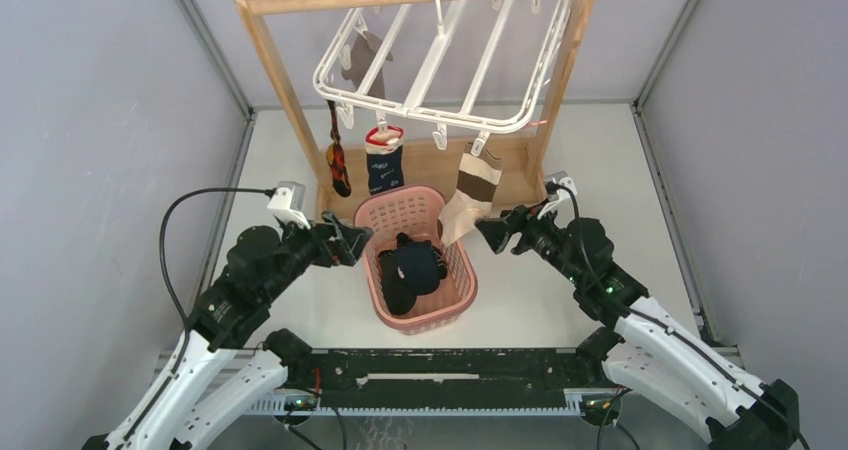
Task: Remove the socks clipped to the hanger
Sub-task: Remove the sock from the hanger.
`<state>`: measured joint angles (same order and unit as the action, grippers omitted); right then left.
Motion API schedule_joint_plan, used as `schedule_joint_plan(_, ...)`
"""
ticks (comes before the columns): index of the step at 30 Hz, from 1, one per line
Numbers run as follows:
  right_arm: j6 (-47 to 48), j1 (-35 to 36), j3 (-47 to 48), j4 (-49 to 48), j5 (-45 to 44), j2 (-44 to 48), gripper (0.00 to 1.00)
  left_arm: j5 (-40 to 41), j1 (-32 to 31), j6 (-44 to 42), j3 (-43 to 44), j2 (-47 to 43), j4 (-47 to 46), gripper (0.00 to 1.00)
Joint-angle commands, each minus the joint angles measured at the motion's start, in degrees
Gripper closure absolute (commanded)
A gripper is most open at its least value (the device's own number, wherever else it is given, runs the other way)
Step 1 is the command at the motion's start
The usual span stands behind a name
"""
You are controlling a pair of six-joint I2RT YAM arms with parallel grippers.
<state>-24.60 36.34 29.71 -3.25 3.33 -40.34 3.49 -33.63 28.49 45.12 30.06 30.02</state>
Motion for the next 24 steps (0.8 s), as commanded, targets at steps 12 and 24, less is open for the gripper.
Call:
schedule_joint_plan(12,0.3,2.0,1.0,-12.4,-2.2,-4.2,0.31,-5.1,-0.2,3.3,-3.1,-1.1,-6.5,0.0)
schedule_joint_plan(24,-2.6,4.1,1.3,-14.3,-0.8,-7.2,0.4,-5.4,-0.2,3.5,-3.5,-1.3,-7.1,0.0)
